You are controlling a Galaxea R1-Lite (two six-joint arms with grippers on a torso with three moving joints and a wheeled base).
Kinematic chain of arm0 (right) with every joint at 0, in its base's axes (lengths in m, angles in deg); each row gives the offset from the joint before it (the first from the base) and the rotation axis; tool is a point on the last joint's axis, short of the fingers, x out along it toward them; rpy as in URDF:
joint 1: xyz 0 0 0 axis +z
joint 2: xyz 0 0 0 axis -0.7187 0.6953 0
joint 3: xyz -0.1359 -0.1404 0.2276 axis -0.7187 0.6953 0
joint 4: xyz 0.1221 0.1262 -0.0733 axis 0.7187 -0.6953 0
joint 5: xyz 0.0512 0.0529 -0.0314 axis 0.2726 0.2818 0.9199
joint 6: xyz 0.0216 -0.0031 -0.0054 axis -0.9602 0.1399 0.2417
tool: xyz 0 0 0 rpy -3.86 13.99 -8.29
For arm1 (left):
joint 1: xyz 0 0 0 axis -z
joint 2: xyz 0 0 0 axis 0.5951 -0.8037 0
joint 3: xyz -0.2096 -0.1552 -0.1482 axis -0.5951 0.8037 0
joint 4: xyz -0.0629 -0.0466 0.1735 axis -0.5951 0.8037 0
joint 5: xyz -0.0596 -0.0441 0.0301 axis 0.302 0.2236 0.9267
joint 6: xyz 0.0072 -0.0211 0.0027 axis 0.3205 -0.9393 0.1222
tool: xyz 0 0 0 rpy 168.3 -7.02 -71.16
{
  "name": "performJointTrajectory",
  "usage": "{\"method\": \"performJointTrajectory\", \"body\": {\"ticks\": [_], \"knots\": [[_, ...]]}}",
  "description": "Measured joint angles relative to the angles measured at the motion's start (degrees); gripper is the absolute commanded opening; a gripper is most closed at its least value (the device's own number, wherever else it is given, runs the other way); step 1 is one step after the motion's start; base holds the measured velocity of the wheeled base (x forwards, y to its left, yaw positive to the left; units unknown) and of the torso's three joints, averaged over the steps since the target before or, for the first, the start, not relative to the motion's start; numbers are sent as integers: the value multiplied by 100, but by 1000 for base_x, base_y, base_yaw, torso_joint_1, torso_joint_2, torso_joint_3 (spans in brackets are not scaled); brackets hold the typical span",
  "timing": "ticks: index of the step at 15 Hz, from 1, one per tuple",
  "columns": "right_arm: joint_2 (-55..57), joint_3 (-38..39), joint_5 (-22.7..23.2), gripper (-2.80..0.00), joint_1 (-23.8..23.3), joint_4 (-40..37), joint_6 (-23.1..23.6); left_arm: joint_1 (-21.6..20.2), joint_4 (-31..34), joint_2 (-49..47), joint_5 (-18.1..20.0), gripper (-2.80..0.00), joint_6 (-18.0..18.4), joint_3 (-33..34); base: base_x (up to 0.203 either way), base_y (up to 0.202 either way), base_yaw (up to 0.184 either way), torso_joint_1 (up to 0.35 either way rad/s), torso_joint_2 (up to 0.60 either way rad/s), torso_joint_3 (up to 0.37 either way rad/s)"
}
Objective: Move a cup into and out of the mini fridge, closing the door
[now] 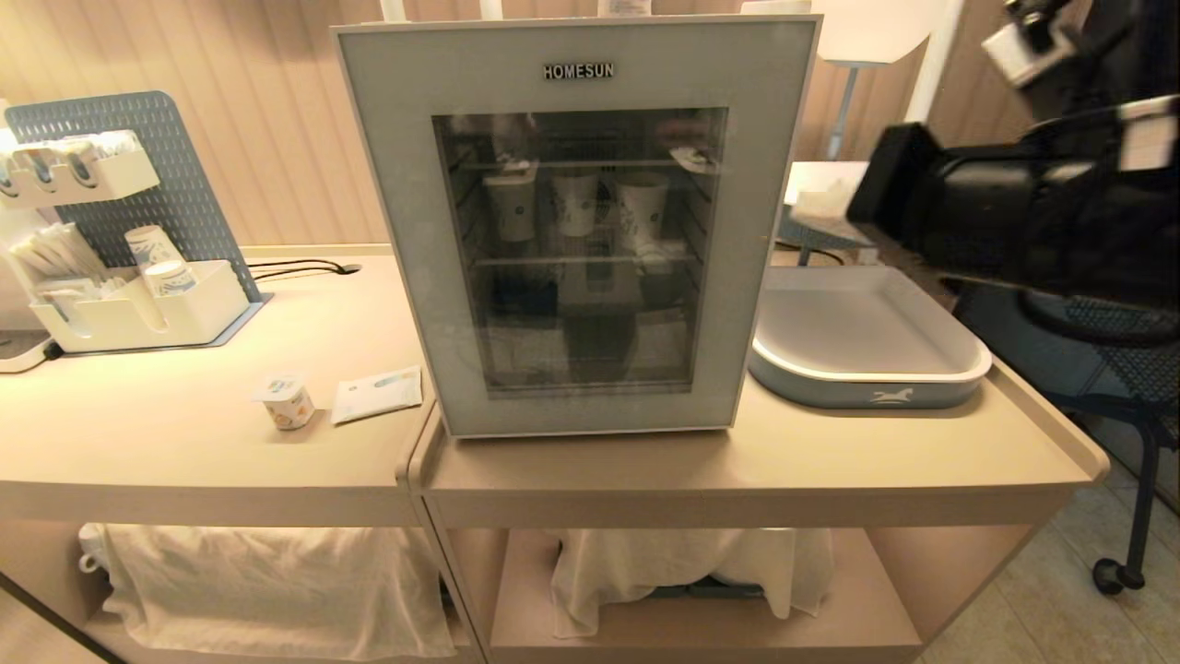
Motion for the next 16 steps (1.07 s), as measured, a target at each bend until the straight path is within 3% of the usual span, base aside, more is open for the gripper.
{"method": "performJointTrajectory", "body": {"ticks": [3, 5, 8, 12, 16], "knots": [[-1451, 488, -1099, -280, -245, -702, 164, -5, -2, 0, 1, -280, 2, 0, 0, 0, 0, 0, 0, 0], [-2554, 923, -1858, -280, -715, -1206, 480, -5, -2, 0, 2, -280, 7, 0, 0, 0, 0, 0, 0, 0], [-4098, 1888, -2570, -280, -1551, -1440, 1024, 4, -2, 0, 1, -280, 7, 0, 0, 0, 0, 0, 0, 0], [-5941, 3838, -2698, -280, -2373, -924, 1997, -5, -3, 0, 4, -280, 7, 0, 0, 0, 0, 0, 0, 0], [-6732, 5558, -2294, -280, -2615, 870, 2564, 0, -2, 0, 4, -280, 7, 0, 0, 0, 0, 0, 0, 0]]}}
